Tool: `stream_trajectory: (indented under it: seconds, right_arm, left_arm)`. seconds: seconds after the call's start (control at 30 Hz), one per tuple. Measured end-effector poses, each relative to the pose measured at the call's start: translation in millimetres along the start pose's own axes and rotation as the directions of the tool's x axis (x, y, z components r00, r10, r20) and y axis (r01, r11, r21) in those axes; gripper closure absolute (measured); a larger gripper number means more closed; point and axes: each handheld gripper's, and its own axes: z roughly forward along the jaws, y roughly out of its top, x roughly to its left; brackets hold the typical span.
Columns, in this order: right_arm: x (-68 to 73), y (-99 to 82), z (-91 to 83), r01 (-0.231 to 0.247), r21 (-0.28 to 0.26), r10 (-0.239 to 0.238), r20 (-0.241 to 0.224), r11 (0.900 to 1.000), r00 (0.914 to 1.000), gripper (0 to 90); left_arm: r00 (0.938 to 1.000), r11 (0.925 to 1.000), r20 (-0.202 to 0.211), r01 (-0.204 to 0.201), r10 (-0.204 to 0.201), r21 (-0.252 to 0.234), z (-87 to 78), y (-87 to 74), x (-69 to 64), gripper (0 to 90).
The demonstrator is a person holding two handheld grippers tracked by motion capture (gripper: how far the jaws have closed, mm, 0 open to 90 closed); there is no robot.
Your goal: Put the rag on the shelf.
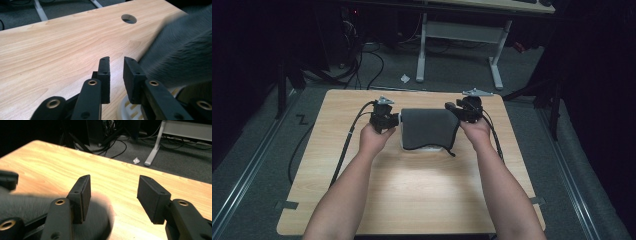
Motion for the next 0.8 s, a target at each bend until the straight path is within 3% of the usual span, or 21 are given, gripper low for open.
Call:
stream_trajectory:
  seconds: [0.07,0.6,0.8]
  right_arm:
    - [-2.1,2.1,-2.9,-0.001,-0.004,0.001,0.01,1.0,1.0,43.5]
    - [-18.1,9.4,-22.2,-0.01,-0.041,0.013,0.058,0.9991,0.9982,44.6]
    - [-22.1,5.0,-30.5,0.014,-0.035,-0.011,0.083,0.9993,0.9965,46.2]
  left_arm:
    - [0.9999,0.9999,-0.001,0.015,-0.015,-0.007,-1.5,-2.1,2.1,74.8]
    - [0.9995,0.9992,-0.022,0.023,-0.024,-0.033,-12.1,-7.7,8.0,70.3]
    - [0.9984,0.9985,-0.039,0.04,-0.041,-0.039,-20.3,-18.0,15.5,65.3]
